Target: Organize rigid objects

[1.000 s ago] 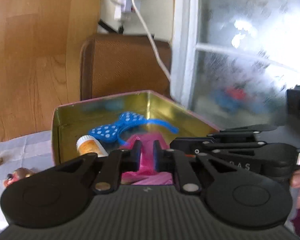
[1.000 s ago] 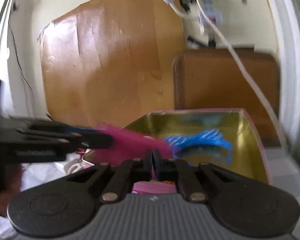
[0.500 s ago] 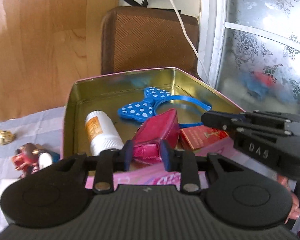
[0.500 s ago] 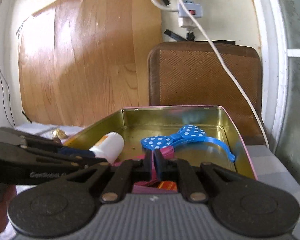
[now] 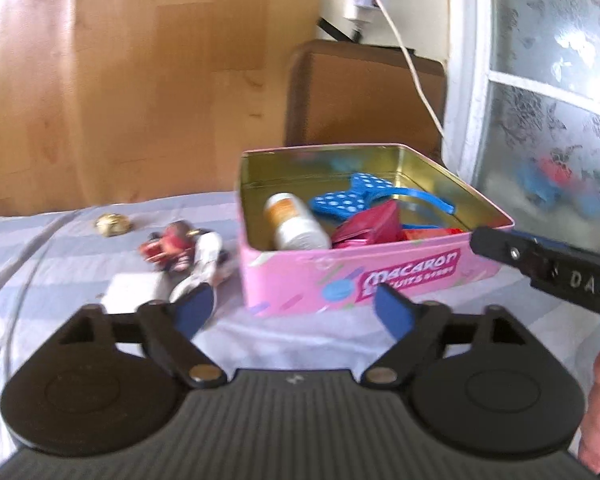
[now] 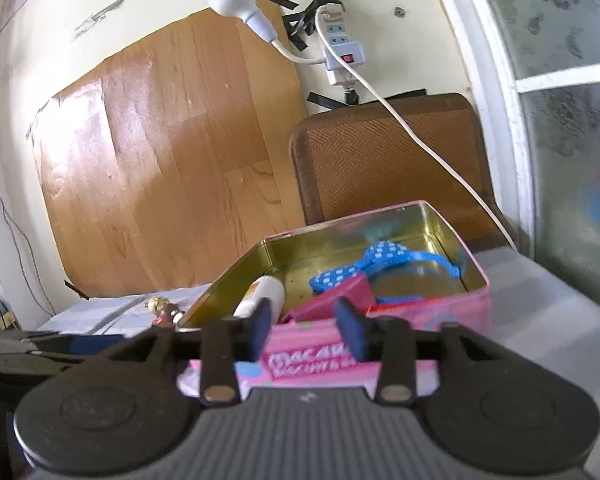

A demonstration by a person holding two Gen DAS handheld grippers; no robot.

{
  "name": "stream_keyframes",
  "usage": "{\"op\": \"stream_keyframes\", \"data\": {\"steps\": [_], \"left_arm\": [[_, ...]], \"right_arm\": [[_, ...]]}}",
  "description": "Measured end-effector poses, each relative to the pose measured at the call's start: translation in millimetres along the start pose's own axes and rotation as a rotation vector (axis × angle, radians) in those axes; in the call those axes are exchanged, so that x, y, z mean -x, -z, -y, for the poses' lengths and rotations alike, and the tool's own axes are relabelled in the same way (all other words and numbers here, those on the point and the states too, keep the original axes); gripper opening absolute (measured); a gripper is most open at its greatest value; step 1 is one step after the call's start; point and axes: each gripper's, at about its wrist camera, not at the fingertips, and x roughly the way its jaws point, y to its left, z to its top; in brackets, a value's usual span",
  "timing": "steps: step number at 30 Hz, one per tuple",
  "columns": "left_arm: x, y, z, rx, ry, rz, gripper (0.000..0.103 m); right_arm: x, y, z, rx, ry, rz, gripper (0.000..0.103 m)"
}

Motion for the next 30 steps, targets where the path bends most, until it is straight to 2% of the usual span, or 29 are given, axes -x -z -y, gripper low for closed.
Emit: {"op": "stream_keyframes", "data": {"steps": [2,5,10,13,17,19,22,30], "left_arm": [[14.3,7.1,-6.8,0.013,-0.047,0.047,0.103],[34.6,18.1,-17.6,0.033,-0.096,0.119,0.103],[48.6,31.4,-32.5,0.077,-0.113,0.107,0.103],[55.4,41.2,-35.2,0.085,-0.153,0.117,0.103],[55.9,47.2,-40.9,0.082,-0.164,0.064,0.103],[55.3,48.8,-41.8,0.086,-0.199,0.047,0.103],[54.0,49.1,-41.3,0.065,-0.259,0.038,0.103],[54.5,52.3,-38.5,0.050,-0.300,0.034,0.103]], "right_arm": [[7.9,8.7,-8.0,0.002,0.010,-0.010,0.046],[16.9,20.6,-20.6,0.009,0.023,-0.024,0.052],[29.3,32.3,-36.7,-0.018,0.017,-0.053,0.053],[36.8,36.7,-48.4,-0.015,0.031,-0.047,0.056],[43.4,38.5,-61.5,-0.004,0.034,-0.034,0.059],[45.2,38.4,-66.7,-0.003,0.029,-0.033,0.059],[47.3,39.5,-74.9,0.009,0.022,-0.031,0.061],[46.0,41.0,-80.6,0.014,0.023,-0.040,0.067]]}}
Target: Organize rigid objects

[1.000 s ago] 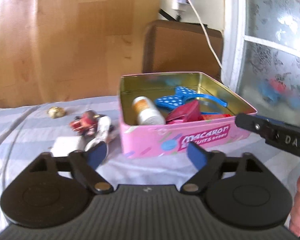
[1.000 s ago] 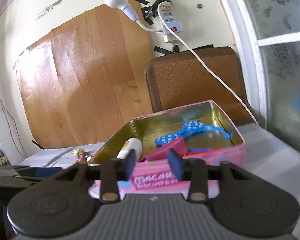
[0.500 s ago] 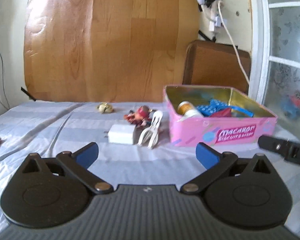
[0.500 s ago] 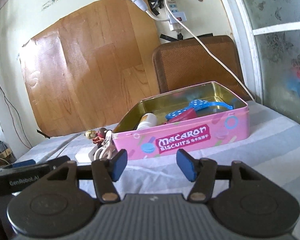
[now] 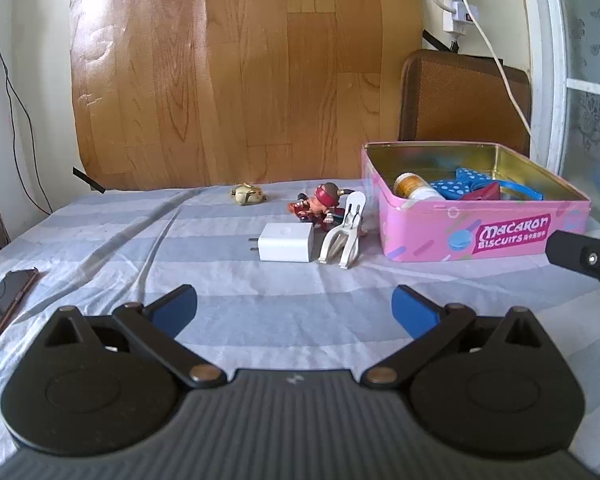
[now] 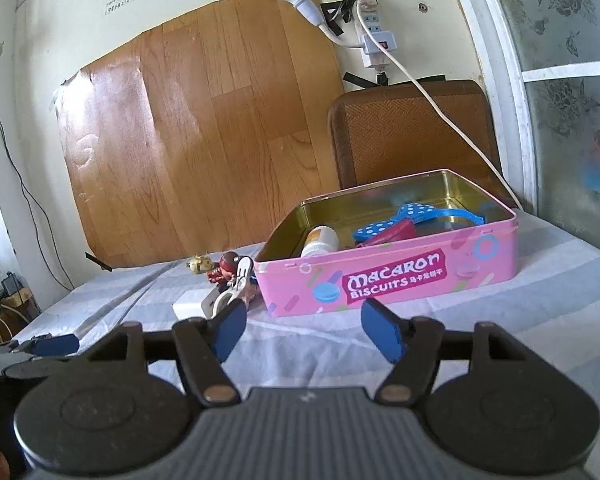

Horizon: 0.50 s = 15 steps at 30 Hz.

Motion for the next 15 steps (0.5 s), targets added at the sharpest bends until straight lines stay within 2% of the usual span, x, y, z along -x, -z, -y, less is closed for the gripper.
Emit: {"op": "stream_keyframes", "data": {"steps": [12,15], "left_arm": [[2.5,1.0,15.2,-0.071,-0.104,0.009,0.103],[3.6,0.5,16.7,-0.077,-0.110,0.010,0.103]], "right_arm": [[-2.0,0.9,4.3,-0.020,0.010,-0.008,0.069],[-2.7,1.1,5.3,-0.022,0.010,-0.011,0.069]]}}
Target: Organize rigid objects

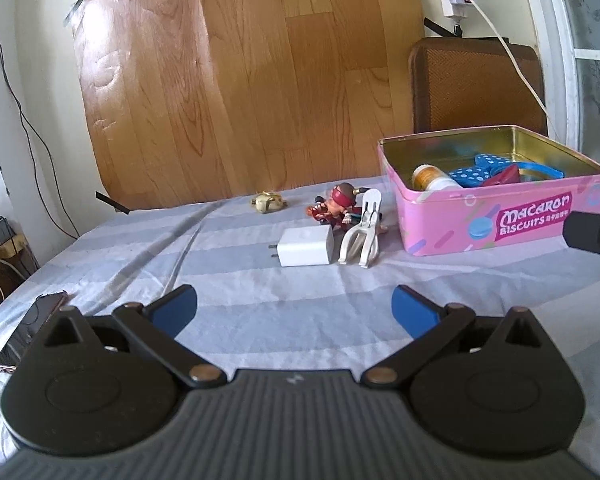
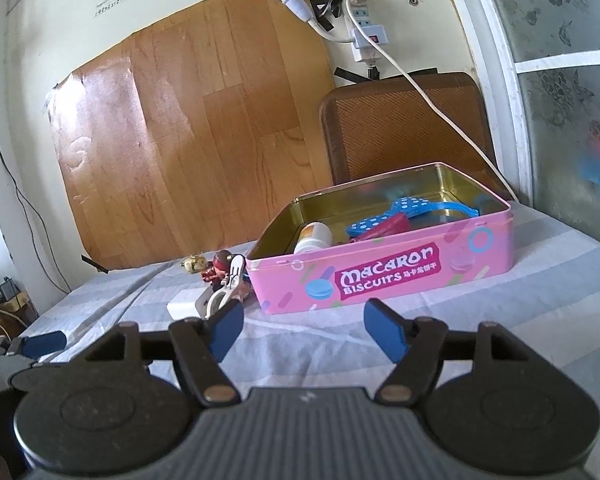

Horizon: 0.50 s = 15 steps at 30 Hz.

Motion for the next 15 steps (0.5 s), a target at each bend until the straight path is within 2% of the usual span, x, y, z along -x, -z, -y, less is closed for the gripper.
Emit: {"op": "stream_keyframes", "data": {"steps": [15], "left_arm": [[-1.0,-1.9,2.1,0.005,0.029,-0.076,0.103]], "right_arm": [[-3.0,-1.0,1.8,-0.007,0.005,-0.009,0.069]]}}
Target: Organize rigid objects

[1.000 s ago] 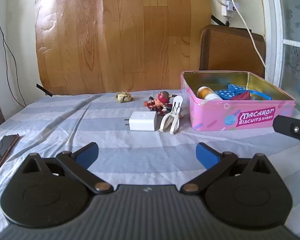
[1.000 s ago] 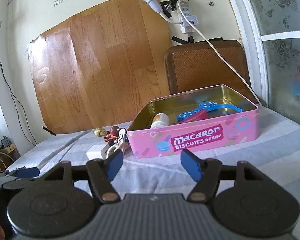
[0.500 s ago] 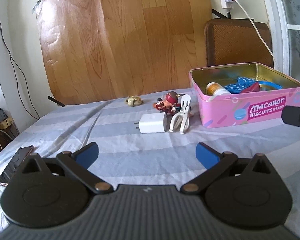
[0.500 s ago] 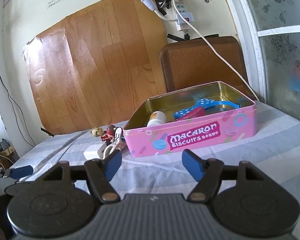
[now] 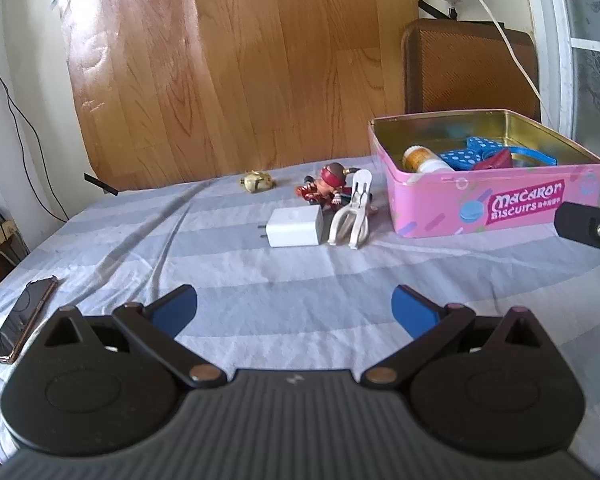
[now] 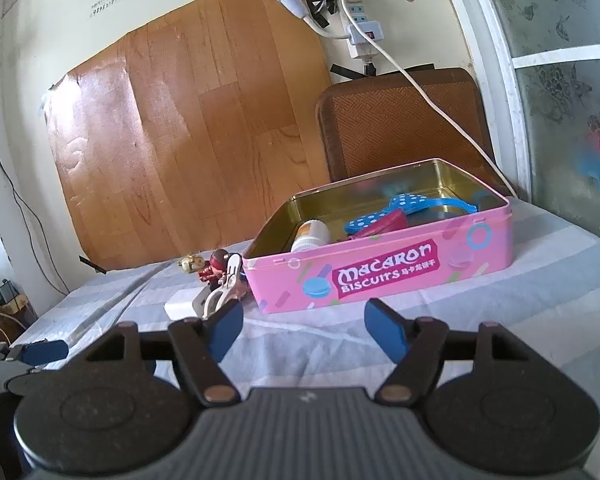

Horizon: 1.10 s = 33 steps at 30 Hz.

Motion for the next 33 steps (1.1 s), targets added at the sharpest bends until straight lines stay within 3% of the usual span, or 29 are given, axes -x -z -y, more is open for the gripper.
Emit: {"op": "stream_keyframes", "data": {"steps": [8,16,24,26,28,33], "left_arm": [[-7.4,5.2,-8.9,0.009,0.013,-0.025,0.103],[-41.0,25.3,-81.4,0.132,-0.014,-0.081,0.103],[-73.6,38.6,-134.5,0.231,-0.031,-0.089,0.103],[-78.3,42.0,-142.7,0.273,0.005,-0.109,0.103],[-79.1,45.1,-150.5,0.322,0.048,-0.114,0.103],[-76.9,47.4,-151.8,0.372,0.059,-0.092,0.103]], "right_arm": [[-6.7,-0.9,-7.5,0.030,0.002,-0.008,0.069],[-49.2,-0.6,-68.3,0.170,-0.089,-0.066,0.069],[-131.9,2.5,-137.0,0.405,-0.226,-0.129,0.067],[-157.6,1.0,-147.5,0.464,-0.259,-0.149,0.068],[-185.0,-0.4,-153.8,0.508,-0.243,-0.178,0.068],[-232.8,-1.4,-155.6,0.463,-0.222,-0.300,0.069]]}}
